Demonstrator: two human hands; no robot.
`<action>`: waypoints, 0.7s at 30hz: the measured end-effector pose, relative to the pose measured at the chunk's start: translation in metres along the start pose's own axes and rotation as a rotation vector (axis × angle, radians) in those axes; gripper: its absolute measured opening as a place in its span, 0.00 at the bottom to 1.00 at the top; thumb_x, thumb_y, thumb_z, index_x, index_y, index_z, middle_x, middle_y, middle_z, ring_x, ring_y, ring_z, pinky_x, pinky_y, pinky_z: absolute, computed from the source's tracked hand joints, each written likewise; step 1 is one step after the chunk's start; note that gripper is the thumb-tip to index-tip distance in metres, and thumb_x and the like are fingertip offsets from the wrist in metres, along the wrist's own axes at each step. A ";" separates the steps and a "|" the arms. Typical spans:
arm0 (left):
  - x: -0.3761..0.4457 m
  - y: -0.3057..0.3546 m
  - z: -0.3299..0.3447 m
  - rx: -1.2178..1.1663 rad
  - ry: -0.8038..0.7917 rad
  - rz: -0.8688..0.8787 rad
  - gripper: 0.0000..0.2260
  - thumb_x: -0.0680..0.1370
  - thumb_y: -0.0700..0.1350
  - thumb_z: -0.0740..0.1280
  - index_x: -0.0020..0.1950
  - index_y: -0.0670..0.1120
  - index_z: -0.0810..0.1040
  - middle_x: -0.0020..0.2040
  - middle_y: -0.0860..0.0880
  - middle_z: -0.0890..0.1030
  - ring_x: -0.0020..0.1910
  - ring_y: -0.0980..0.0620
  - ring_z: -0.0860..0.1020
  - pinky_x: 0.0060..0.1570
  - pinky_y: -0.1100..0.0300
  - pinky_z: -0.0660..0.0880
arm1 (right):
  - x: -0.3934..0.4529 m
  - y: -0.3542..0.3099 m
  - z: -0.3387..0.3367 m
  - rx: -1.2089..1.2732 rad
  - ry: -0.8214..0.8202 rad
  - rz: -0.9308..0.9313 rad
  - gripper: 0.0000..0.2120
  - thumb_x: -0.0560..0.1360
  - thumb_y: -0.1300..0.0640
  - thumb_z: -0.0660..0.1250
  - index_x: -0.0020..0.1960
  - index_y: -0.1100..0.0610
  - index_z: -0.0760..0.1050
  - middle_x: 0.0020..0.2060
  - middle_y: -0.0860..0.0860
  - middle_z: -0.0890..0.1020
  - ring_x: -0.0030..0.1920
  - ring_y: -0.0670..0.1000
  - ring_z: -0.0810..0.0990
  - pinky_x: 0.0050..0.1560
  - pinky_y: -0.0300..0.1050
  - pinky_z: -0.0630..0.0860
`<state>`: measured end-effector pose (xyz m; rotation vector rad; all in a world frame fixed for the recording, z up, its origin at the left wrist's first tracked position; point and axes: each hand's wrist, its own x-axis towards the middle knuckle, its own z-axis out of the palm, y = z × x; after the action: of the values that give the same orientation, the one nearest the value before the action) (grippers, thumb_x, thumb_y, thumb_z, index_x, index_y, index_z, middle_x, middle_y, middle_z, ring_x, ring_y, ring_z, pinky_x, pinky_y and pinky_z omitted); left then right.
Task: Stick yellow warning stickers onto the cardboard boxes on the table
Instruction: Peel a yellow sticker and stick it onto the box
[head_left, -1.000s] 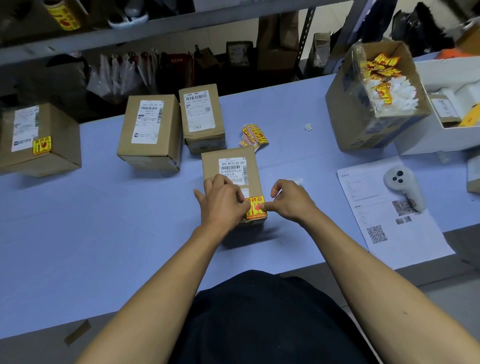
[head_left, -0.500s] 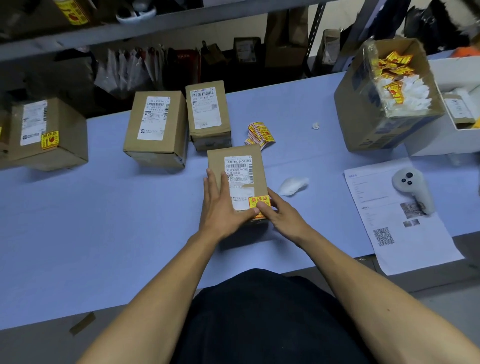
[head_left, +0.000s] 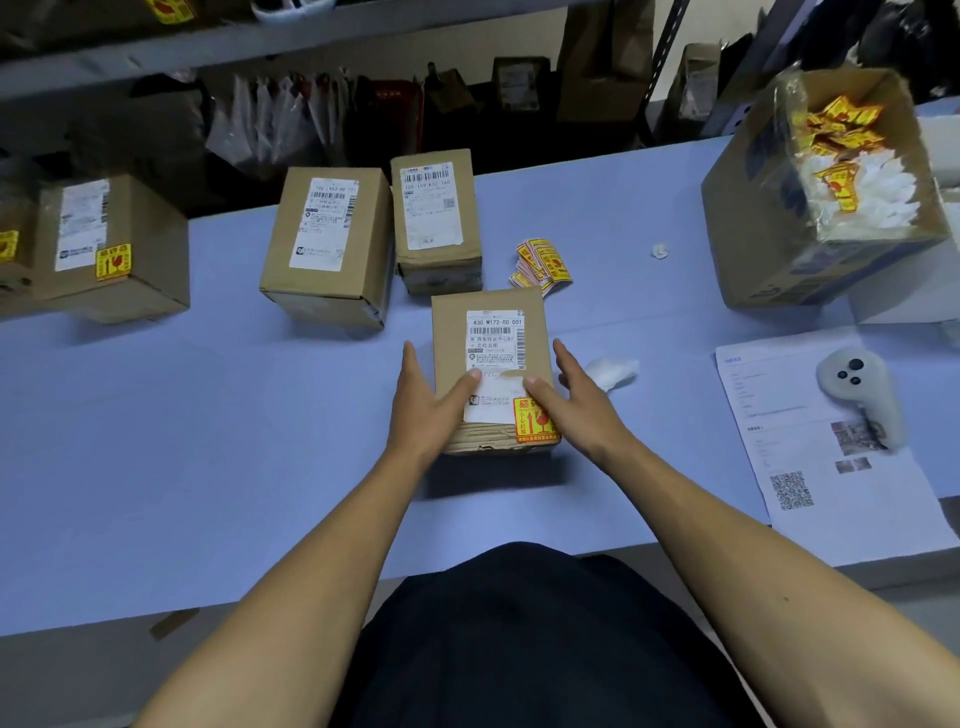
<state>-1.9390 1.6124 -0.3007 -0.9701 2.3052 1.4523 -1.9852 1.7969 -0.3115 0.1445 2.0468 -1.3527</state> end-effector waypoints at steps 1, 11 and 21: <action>0.005 -0.001 0.000 -0.075 -0.014 -0.054 0.43 0.75 0.58 0.70 0.81 0.51 0.47 0.81 0.49 0.57 0.78 0.48 0.60 0.75 0.49 0.62 | 0.006 -0.001 0.002 0.035 -0.024 -0.003 0.36 0.79 0.42 0.64 0.81 0.44 0.50 0.75 0.47 0.68 0.67 0.48 0.75 0.66 0.44 0.73; 0.006 -0.008 0.017 -0.366 -0.082 -0.047 0.19 0.80 0.51 0.65 0.71 0.55 0.71 0.60 0.56 0.82 0.55 0.57 0.82 0.56 0.57 0.79 | 0.017 0.012 0.016 0.123 -0.025 -0.013 0.37 0.75 0.33 0.60 0.79 0.38 0.50 0.71 0.42 0.73 0.64 0.44 0.78 0.66 0.51 0.76; -0.016 -0.008 0.021 -0.439 -0.034 -0.076 0.17 0.81 0.50 0.64 0.70 0.55 0.72 0.60 0.54 0.82 0.56 0.54 0.82 0.59 0.53 0.78 | 0.012 0.014 0.011 0.096 -0.070 -0.022 0.36 0.76 0.34 0.60 0.80 0.40 0.50 0.74 0.43 0.70 0.65 0.46 0.77 0.68 0.51 0.74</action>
<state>-1.9245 1.6349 -0.3079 -1.1155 1.9368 1.9698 -1.9830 1.7911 -0.3316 0.1153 1.9313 -1.4503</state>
